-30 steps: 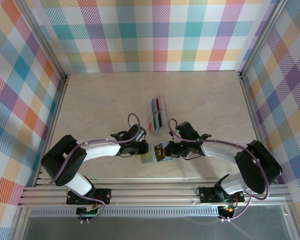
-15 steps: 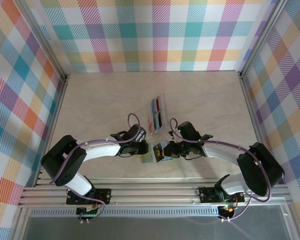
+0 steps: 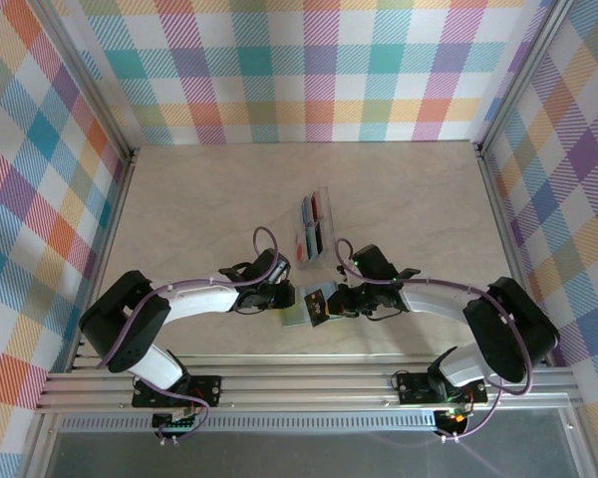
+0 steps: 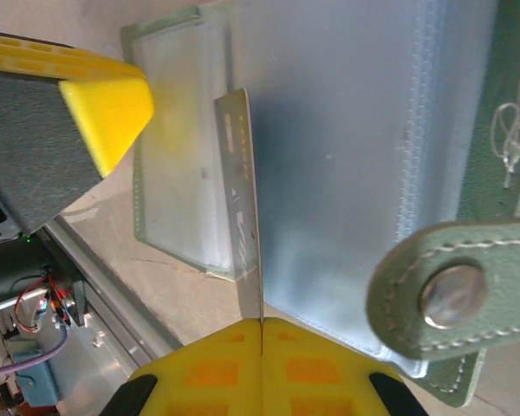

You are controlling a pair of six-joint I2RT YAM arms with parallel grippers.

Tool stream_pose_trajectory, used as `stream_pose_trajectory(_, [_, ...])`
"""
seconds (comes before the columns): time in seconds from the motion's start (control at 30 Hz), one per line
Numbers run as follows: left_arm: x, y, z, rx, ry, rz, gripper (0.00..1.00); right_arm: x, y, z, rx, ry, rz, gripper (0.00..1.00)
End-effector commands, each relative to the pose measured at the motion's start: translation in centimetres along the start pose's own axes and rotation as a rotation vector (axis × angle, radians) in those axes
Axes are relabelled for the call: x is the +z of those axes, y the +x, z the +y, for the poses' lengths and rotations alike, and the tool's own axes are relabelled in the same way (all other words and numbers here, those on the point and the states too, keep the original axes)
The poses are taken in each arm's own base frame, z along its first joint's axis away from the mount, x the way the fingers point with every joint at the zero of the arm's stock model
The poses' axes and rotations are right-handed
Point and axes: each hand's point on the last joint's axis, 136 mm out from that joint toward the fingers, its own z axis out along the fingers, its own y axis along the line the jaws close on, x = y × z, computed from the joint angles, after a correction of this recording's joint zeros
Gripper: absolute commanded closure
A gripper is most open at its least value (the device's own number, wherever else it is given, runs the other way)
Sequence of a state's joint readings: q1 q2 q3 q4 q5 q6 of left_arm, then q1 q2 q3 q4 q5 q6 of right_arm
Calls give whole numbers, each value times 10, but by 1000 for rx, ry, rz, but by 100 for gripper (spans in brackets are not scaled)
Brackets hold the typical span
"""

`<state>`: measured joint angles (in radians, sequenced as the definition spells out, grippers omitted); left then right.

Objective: Put the credit cards into the card holder

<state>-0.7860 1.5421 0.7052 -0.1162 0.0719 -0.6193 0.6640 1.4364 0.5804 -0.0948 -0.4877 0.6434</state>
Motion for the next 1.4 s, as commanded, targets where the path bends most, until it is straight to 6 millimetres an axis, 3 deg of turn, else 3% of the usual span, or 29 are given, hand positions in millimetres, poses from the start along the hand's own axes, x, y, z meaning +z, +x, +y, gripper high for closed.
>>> stream_pose_trajectory(0.0, [0,12,10,5,-35,18,79,1,-1,-4,-8,15,3,100])
stream_pose_trajectory(0.97, [0,14,12,6,-30,17,79,14,-26,7,-16,2,-4,100])
stream_pose_trajectory(1.37, [2,16,12,3,-29,23,79,28,-21,22,-23,-70,32,100])
